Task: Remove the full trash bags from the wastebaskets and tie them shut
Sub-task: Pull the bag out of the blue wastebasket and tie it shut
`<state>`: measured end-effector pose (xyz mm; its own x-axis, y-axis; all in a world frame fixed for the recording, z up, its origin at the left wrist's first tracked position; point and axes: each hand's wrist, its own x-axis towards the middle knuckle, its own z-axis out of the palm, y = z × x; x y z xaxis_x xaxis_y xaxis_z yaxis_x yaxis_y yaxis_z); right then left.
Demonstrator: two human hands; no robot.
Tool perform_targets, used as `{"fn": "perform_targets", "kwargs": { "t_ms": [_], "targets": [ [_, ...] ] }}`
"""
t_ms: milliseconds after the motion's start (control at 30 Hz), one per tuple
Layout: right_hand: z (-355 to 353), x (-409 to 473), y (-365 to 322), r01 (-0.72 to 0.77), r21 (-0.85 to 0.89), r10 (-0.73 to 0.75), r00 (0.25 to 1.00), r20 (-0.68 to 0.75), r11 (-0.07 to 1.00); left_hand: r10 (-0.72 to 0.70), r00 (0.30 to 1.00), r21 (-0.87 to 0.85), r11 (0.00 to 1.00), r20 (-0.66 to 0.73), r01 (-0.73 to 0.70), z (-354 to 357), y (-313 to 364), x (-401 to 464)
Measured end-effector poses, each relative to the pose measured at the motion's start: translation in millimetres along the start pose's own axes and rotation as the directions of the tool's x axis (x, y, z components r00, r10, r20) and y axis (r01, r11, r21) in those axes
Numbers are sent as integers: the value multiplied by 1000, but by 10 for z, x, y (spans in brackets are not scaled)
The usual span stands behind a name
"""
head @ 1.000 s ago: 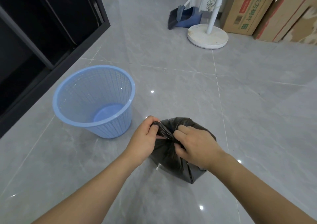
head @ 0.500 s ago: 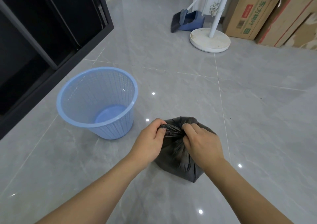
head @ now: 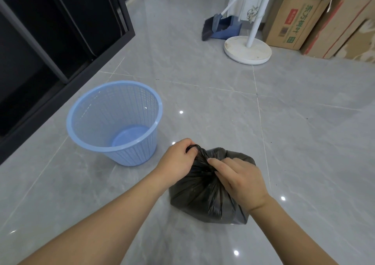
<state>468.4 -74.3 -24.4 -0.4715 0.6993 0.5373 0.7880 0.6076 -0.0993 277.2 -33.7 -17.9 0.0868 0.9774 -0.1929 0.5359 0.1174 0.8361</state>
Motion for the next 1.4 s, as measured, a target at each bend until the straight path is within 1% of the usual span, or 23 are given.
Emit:
{"fn": "perform_targets", "kwargs": {
  "t_ms": [67, 133, 200, 233, 267, 333, 367, 433, 500, 567, 700, 833, 900, 933, 967, 1033, 1067, 1133, 1167, 1200, 1267, 1333, 1400],
  "targets": [
    [-14, 10, -4, 22, 28, -22, 1000, 19, 999, -55, 998, -35, 998, 34, 56, 10, -5, 25],
    [-36, 24, -3, 10, 75, -16, 998, 68, 997, -121, 987, -145, 980, 109, 136, 3, -7, 28],
    [-59, 41, 0, -86, 125, 68, 988, 141, 988, -166, 956, -228, 948, 244, 223, -39, -16, -13],
    [-60, 48, 6, -172, 150, 144, 973, 179, 974, -178, 938, -221, 943, 296, 248, -61, -36, -48],
    [-57, 59, 13, -277, 181, 234, 945, 229, 944, -182, 931, -193, 949, 317, 251, -77, -71, -90],
    [-27, 91, 53, -476, 264, 380, 860, 341, 839, -145, 944, -114, 976, 296, 186, -80, -147, -204],
    [-4, 105, 84, -545, 301, 423, 820, 385, 783, -114, 948, -79, 986, 296, 143, -63, -174, -266],
    [22, 130, 134, -617, 312, 474, 770, 427, 722, -68, 952, 35, 998, 298, 60, 6, -214, -358],
    [25, 153, 162, -622, 295, 475, 762, 440, 726, -11, 962, 171, 985, 271, -37, 101, -241, -382],
    [7, 168, 158, -584, 271, 438, 780, 447, 765, 57, 970, 254, 960, 236, -118, 171, -239, -363],
    [-44, 189, 139, -499, 245, 359, 818, 450, 831, 122, 971, 292, 939, 205, -179, 214, -236, -315],
    [-69, 193, 142, -522, 164, 385, 775, 502, 837, 145, 975, 303, 933, 169, -192, 205, -251, -317],
    [-73, 227, 137, -566, 149, 419, 738, 529, 811, 143, 979, 312, 932, 142, -182, 204, -261, -326],
    [-78, 255, 129, -622, 161, 451, 700, 554, 767, 141, 982, 312, 934, 129, -175, 206, -267, -328],
    [-81, 288, 125, -697, 185, 489, 643, 589, 693, 136, 984, 308, 937, 117, -166, 207, -274, -330],
    [-95, 330, 129, -844, 241, 534, 498, 683, 480, 119, 988, 287, 947, 99, -143, 206, -288, -331],
    [-118, 348, 138, -897, 248, 526, 419, 740, 365, 111, 989, 277, 952, 93, -133, 201, -295, -330],
    [-180, 382, 158, -963, 206, 451, 263, 853, 172, 100, 991, 265, 957, 87, -120, 184, -310, -324],
    [-204, 396, 162, -980, 177, 396, 199, 896, 93, 96, 992, 265, 957, 85, -115, 175, -319, -318],
    [-215, 406, 160, -987, 157, 352, 153, 924, 17, 92, 992, 268, 957, 82, -111, 165, -329, -312],
    [-202, 401, 152, -984, 137, 322, 96, 942, -109, 88, 993, 271, 957, 77, -106, 155, -338, -298],
    [-179, 371, 145, -977, 130, 325, 70, 943, -167, 99, 992, 268, 956, 79, -116, 160, -327, -287],
    [-164, 331, 153, -970, 141, 316, 73, 946, -198, 113, 990, 284, 950, 82, -132, 173, -301, -276]
  ]
}}
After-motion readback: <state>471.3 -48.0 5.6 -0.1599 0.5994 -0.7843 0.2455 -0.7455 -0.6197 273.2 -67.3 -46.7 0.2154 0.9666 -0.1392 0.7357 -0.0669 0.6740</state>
